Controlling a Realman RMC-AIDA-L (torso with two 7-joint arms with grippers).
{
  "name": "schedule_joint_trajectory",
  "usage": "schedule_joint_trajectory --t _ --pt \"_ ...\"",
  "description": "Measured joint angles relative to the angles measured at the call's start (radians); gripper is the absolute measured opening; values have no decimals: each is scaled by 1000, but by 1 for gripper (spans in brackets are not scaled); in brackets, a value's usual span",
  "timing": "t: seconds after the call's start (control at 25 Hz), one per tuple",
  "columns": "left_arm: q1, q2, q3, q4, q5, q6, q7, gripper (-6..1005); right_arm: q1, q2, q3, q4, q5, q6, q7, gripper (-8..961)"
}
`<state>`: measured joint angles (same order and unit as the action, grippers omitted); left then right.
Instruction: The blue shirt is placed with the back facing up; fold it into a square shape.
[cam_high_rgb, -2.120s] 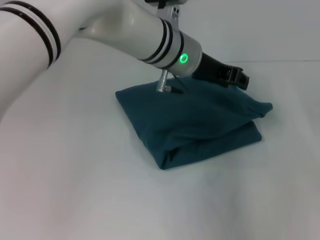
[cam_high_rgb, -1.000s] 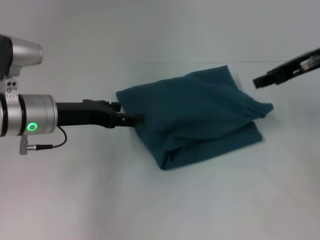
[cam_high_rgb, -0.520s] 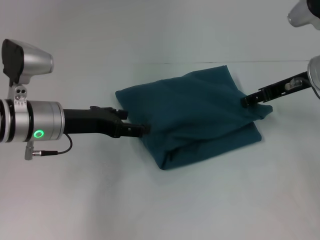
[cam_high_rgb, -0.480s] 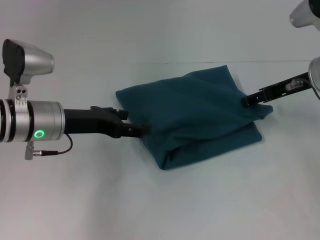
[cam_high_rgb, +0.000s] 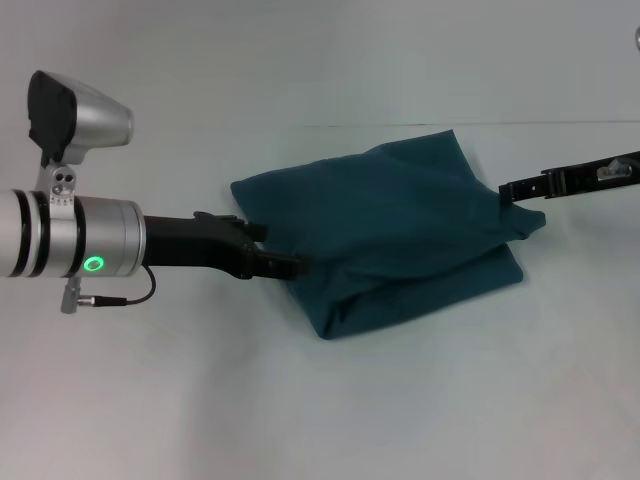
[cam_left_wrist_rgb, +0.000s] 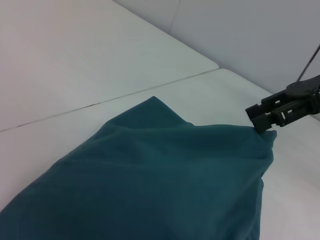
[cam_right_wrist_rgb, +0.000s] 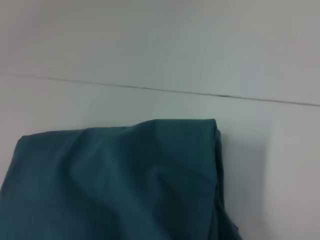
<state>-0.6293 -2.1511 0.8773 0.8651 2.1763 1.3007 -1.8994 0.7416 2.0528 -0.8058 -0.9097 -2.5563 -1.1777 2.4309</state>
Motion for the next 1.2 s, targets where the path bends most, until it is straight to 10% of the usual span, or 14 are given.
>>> schedule_joint_trajectory --t 1.2 --pt "8 -7 28 5 0 3 6 934 42 -6 -33 176 80 121 -3 652"
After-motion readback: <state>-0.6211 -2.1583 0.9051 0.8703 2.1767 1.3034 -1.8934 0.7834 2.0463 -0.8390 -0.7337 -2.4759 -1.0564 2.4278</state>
